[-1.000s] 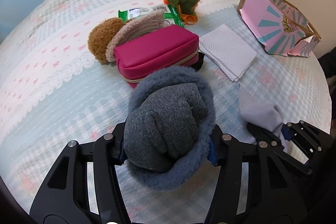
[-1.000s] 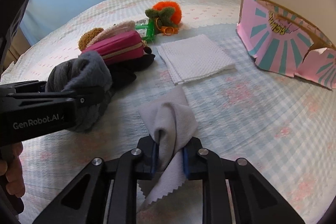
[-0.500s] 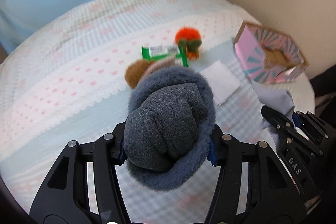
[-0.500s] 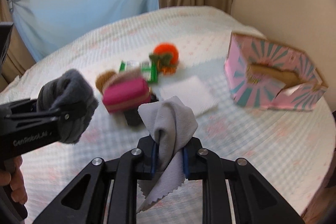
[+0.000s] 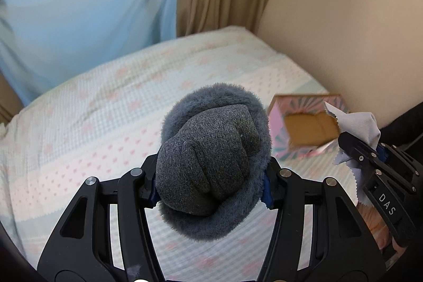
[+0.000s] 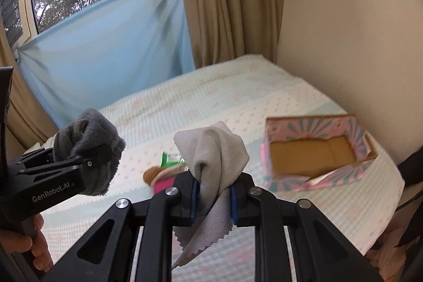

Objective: Organize soft objects
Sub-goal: 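Carry sock ball and cloth to the pink box and release both inside, then lift both tools away from the box back toward the remaining items, then grasp the pink pouch with the left tool while the right tool grasps the white towel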

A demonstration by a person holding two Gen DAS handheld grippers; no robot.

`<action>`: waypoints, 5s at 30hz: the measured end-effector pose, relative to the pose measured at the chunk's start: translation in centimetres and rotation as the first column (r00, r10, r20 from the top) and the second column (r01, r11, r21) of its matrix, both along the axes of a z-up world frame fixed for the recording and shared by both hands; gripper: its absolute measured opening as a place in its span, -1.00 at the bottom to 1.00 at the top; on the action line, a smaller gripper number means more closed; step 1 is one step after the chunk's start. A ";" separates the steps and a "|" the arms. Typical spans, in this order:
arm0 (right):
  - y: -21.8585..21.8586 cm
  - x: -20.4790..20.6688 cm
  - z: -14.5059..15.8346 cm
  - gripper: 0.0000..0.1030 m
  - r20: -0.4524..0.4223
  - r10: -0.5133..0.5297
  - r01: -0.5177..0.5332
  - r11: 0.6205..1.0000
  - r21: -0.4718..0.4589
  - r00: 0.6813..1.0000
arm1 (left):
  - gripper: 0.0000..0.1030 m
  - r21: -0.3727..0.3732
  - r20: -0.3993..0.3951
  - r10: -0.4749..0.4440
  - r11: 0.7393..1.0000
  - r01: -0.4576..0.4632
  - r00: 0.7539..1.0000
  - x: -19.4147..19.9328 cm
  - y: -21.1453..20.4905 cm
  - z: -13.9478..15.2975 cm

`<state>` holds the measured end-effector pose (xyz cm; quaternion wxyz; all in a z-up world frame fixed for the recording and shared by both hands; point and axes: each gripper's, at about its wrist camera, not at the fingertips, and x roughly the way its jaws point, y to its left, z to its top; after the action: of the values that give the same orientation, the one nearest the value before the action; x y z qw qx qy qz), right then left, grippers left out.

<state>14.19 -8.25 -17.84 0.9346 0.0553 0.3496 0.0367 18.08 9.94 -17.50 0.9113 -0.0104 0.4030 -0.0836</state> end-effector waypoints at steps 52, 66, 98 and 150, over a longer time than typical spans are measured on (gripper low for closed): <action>-33.9 26.9 -21.1 0.99 -0.696 0.107 0.071 0.973 0.221 0.710 | 1.00 0.113 -0.598 -0.039 0.985 0.132 0.801 22.3 -34.2 -22.0; -33.8 25.1 -17.1 0.99 -0.645 0.052 0.065 0.985 0.157 0.763 | 1.00 0.064 -0.512 -0.070 0.991 0.120 0.856 21.3 -32.9 -16.8; -17.4 2.0 6.5 1.00 -0.116 -0.046 0.038 0.997 -0.067 0.992 | 1.00 -0.001 0.003 -0.073 0.997 0.073 0.997 -1.0 -11.6 5.8; 2.0 11.1 -20.4 1.00 -0.343 0.135 -0.187 0.975 -0.123 0.930 | 0.79 0.127 -0.358 -0.448 0.846 0.518 0.819 9.9 2.5 -21.1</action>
<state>25.30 -6.29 -38.23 0.8574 -0.0403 0.5073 0.0765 28.02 12.39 -38.58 0.7790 0.1799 0.5387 -0.2657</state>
